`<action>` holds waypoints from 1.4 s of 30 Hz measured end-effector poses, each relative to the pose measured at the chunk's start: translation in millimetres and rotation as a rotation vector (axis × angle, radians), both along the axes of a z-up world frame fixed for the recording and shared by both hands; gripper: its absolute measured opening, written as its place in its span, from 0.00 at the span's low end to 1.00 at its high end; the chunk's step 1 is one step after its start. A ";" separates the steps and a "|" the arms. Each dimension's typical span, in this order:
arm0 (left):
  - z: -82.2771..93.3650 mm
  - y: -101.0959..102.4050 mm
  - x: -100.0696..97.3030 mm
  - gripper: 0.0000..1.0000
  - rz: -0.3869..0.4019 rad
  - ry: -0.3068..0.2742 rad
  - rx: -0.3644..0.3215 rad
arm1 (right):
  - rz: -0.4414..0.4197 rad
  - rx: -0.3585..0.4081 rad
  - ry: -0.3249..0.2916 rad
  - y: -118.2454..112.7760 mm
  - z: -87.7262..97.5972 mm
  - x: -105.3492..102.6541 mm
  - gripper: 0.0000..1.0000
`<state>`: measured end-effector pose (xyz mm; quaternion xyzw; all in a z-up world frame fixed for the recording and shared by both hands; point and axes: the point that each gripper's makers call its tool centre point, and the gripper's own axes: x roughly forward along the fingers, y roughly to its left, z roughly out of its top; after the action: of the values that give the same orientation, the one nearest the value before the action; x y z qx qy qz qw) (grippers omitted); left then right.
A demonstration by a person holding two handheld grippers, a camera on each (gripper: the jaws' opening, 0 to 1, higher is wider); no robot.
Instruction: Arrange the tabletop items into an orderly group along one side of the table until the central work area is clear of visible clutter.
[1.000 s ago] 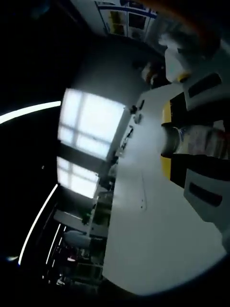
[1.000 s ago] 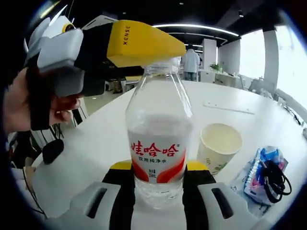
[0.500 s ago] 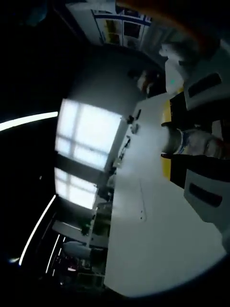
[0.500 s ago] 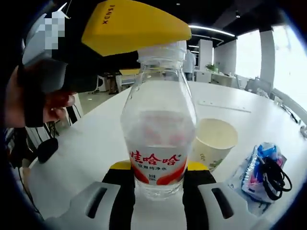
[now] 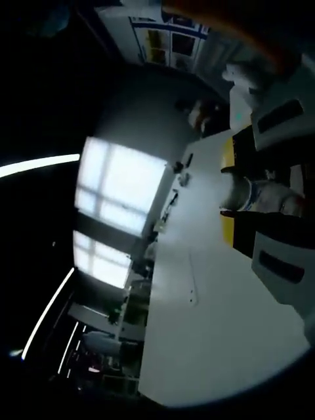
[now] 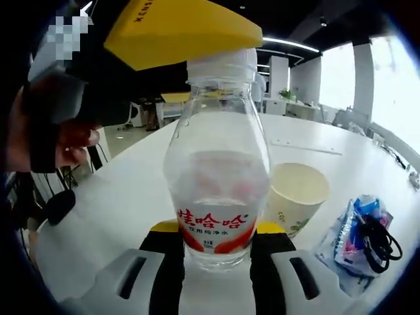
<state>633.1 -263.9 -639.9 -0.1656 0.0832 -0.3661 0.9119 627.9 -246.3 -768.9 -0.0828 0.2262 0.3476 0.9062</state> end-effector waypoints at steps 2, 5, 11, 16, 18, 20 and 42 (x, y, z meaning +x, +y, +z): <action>0.0 -0.1 0.0 0.19 -0.007 -0.001 0.000 | -0.006 0.004 0.000 1.0 -0.4 1.4 0.35; 0.1 0.7 1.7 0.19 -0.010 0.000 -0.002 | -0.012 0.007 -0.005 2.0 -0.3 4.2 0.35; 0.7 3.1 6.7 0.19 -0.007 -0.001 0.003 | -0.026 0.024 -0.009 7.4 0.2 12.4 0.35; 0.9 5.7 12.5 0.19 -0.004 0.002 -0.003 | -0.038 0.034 -0.026 9.5 0.9 17.8 0.35; 1.1 5.3 13.3 0.19 -0.005 0.001 -0.002 | -0.046 0.040 -0.031 9.3 1.1 19.7 0.35; 1.2 6.6 15.5 0.19 0.001 0.002 -0.007 | -0.053 0.045 -0.029 11.5 1.4 22.8 0.35; 2.1 16.5 29.3 0.19 0.006 -0.007 -0.031 | -0.101 0.066 -0.076 20.8 2.4 38.5 0.35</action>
<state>662.4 -247.4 -637.8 -0.1786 0.0738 -0.3652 0.9106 666.4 -225.5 -766.4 -0.0544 0.1838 0.3055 0.9327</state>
